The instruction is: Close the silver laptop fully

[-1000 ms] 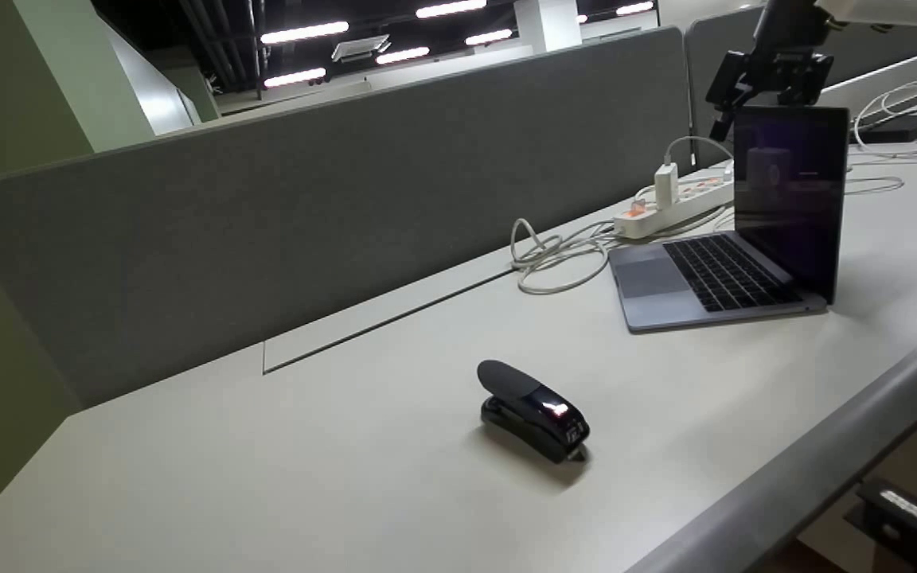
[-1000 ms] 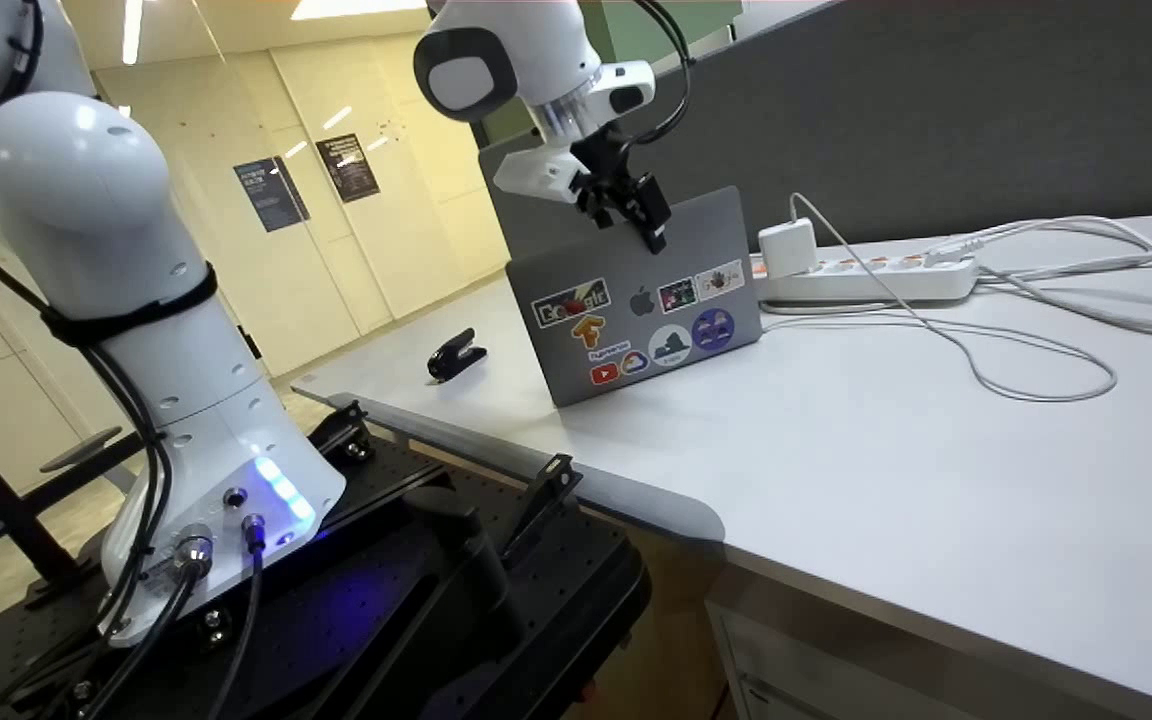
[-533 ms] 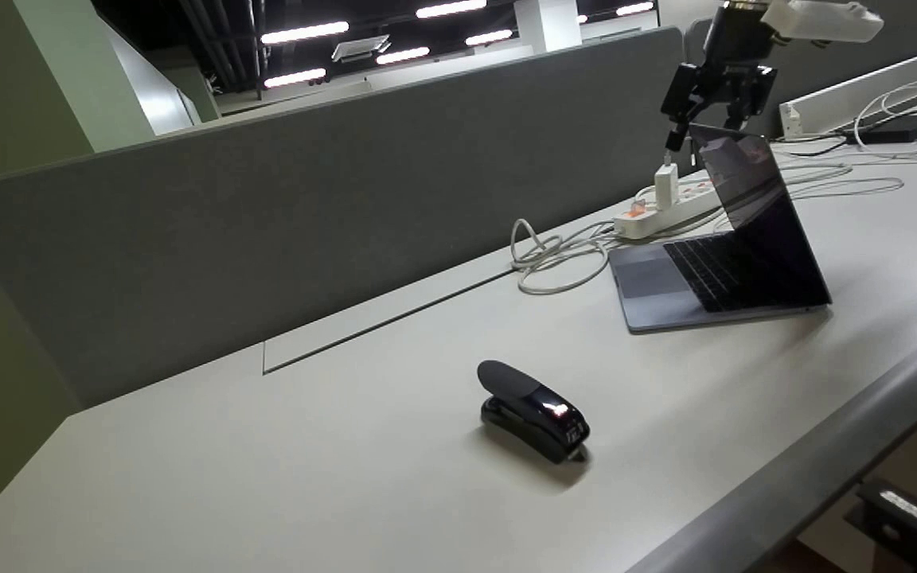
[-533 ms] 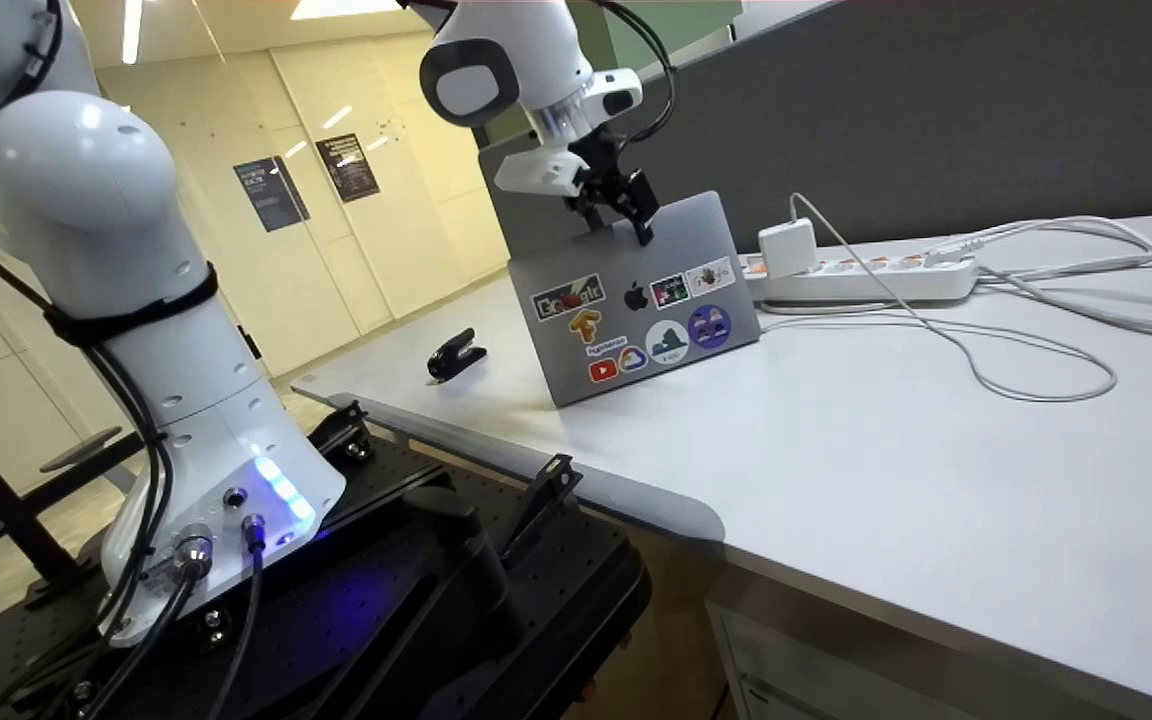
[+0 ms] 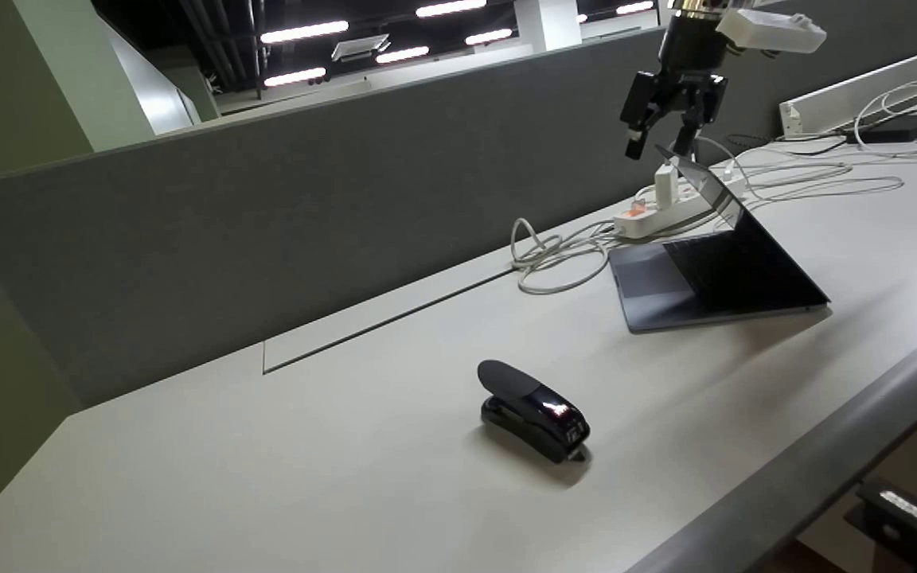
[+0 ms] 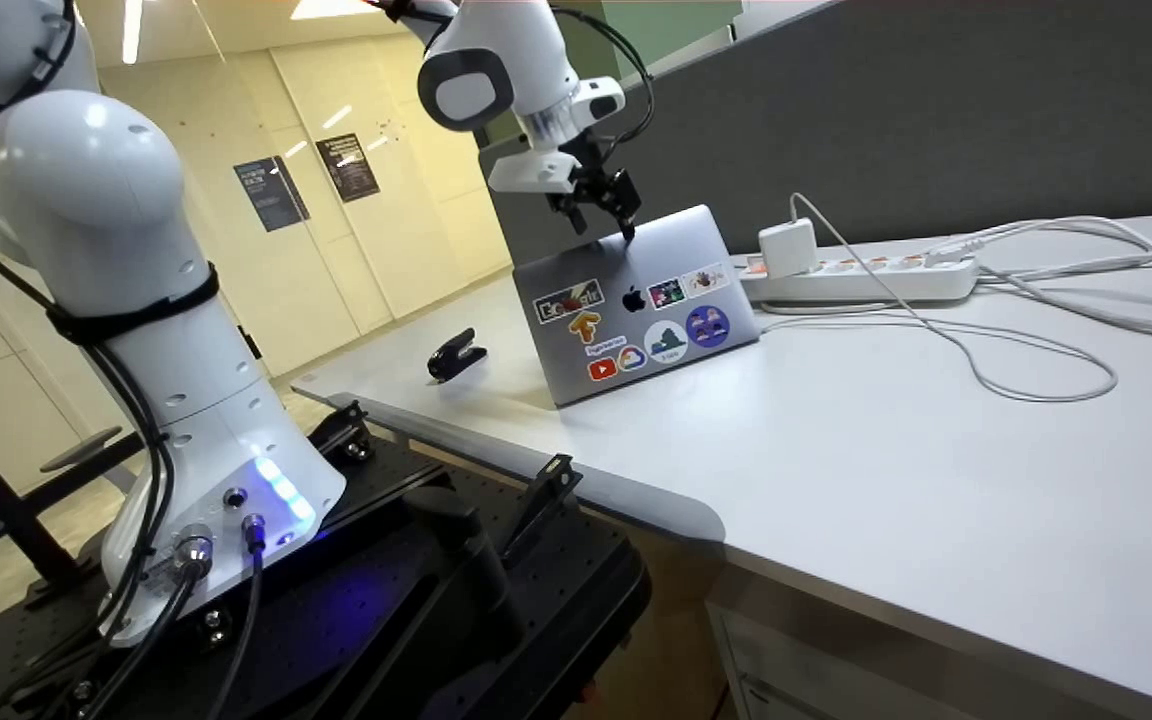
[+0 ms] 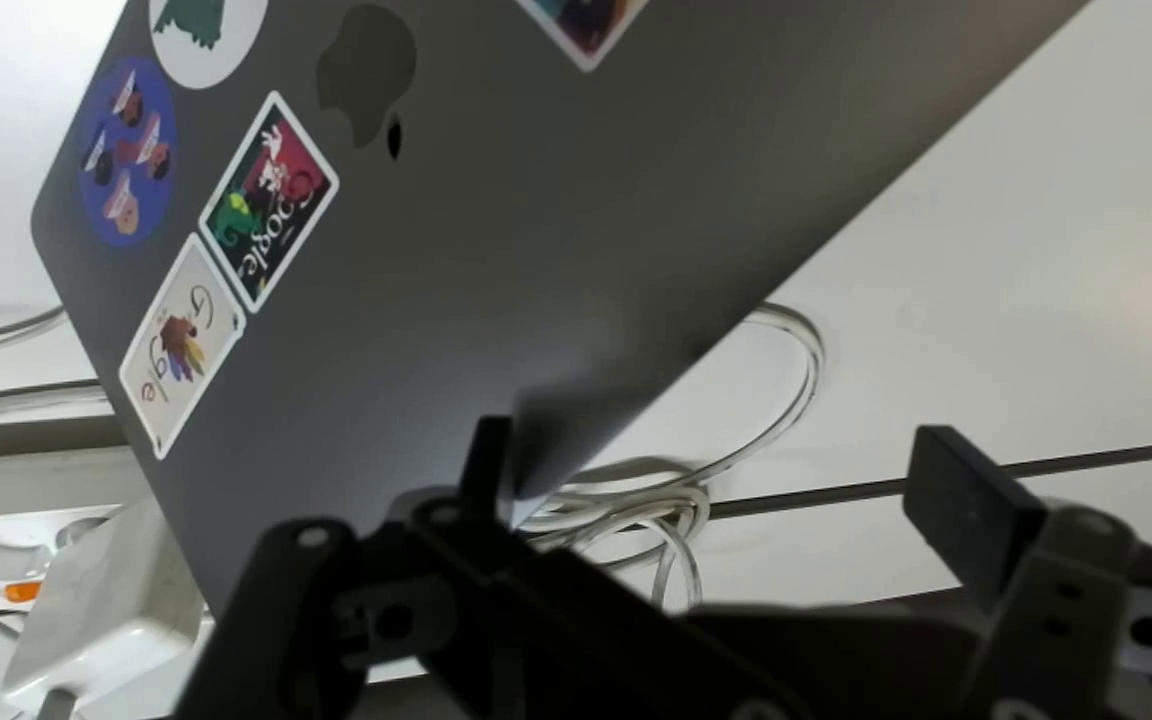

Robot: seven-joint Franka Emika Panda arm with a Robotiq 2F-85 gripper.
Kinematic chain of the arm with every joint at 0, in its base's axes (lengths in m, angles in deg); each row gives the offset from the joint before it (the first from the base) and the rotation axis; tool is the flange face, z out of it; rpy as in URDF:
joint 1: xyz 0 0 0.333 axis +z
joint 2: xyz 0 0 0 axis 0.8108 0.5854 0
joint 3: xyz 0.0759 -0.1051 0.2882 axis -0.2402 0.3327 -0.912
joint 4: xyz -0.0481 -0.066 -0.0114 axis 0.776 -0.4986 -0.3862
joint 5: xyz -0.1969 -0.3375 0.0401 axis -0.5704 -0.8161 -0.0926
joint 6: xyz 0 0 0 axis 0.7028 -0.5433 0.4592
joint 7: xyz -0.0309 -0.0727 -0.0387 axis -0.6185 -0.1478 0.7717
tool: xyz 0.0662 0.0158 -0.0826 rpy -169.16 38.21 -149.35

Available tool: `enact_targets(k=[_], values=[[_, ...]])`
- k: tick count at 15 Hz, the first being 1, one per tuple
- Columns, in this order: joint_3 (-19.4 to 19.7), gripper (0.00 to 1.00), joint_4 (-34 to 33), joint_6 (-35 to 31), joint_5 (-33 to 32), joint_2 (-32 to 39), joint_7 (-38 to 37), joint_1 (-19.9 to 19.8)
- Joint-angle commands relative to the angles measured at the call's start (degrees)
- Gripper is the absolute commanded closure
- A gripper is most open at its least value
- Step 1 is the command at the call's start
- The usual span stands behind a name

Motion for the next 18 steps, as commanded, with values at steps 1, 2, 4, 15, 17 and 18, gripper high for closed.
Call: enact_targets(k=[1, 2, 4, 15, 17, 18], values=[[0.02, 0.0, 0.03, 0.0, 0.0, 0.0, 0.04, -0.07], [0.03, 0.0, 0.05, 0.0, 0.0, 0.0, 0.09, -0.17], [0.03, 0.0, 0.06, 0.0, 0.0, 0.01, 0.11, -0.18], [1.38, 0.0, 2.09, 5.2, -11.81, -2.62, 29.3, -3.37], [0.54, 0.0, 1.04, 4.66, -7.92, -2.56, 36.48, -3.78], [0.29, 0.0, 0.61, 4.21, -6.11, -2.43, 38.51, -3.65]])
